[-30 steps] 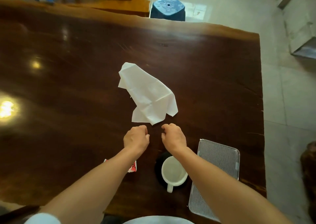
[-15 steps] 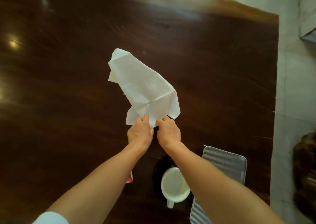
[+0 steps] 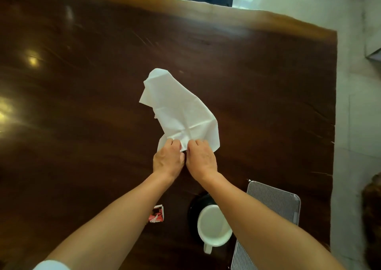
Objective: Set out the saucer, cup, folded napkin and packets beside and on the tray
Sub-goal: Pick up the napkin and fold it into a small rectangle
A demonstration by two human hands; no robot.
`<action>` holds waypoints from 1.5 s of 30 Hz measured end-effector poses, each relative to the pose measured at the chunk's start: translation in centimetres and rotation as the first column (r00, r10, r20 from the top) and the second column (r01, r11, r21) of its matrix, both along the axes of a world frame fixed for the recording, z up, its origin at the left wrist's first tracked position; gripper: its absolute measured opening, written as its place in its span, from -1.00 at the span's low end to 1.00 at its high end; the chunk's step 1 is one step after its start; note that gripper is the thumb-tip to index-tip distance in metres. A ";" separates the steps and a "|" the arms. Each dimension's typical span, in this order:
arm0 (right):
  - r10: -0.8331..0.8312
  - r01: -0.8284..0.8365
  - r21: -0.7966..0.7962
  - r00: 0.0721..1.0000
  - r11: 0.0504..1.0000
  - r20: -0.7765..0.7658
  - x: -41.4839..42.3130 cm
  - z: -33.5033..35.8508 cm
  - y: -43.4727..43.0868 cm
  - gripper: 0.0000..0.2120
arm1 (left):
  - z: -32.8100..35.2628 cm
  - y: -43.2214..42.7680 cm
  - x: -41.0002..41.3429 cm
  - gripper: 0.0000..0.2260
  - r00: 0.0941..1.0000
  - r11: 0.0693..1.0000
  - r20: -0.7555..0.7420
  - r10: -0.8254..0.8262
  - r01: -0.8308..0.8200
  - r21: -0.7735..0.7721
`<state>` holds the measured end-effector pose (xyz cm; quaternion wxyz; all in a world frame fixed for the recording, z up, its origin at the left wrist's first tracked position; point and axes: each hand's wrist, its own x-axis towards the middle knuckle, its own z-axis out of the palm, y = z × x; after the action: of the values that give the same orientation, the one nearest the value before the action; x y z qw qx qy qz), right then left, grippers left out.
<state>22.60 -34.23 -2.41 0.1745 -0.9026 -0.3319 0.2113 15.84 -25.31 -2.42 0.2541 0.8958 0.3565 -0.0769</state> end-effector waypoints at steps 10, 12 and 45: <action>-0.098 0.061 0.292 0.989 0.955 0.113 0.9 10.0 -1.0 -0.89 | 10.6 0.6 0.3 -0.80 0.878 0.986 0.477 0.027 -0.102 0.132; -0.151 0.094 0.346 0.978 0.934 0.141 1.4 12.0 -1.6 -0.87 | 12.8 0.3 0.3 -0.79 0.821 0.982 0.570 -0.009 -0.102 0.162; 0.125 -0.160 0.055 0.907 0.986 0.402 5.0 21.0 -2.6 -0.69 | 24.0 12.0 -12.8 -0.85 0.959 0.798 0.160 -0.234 0.096 0.594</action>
<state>27.63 -36.81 18.63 0.1266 -0.8916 -0.4341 0.0215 3.06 -13.27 21.60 -0.0006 0.9608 0.2520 0.1155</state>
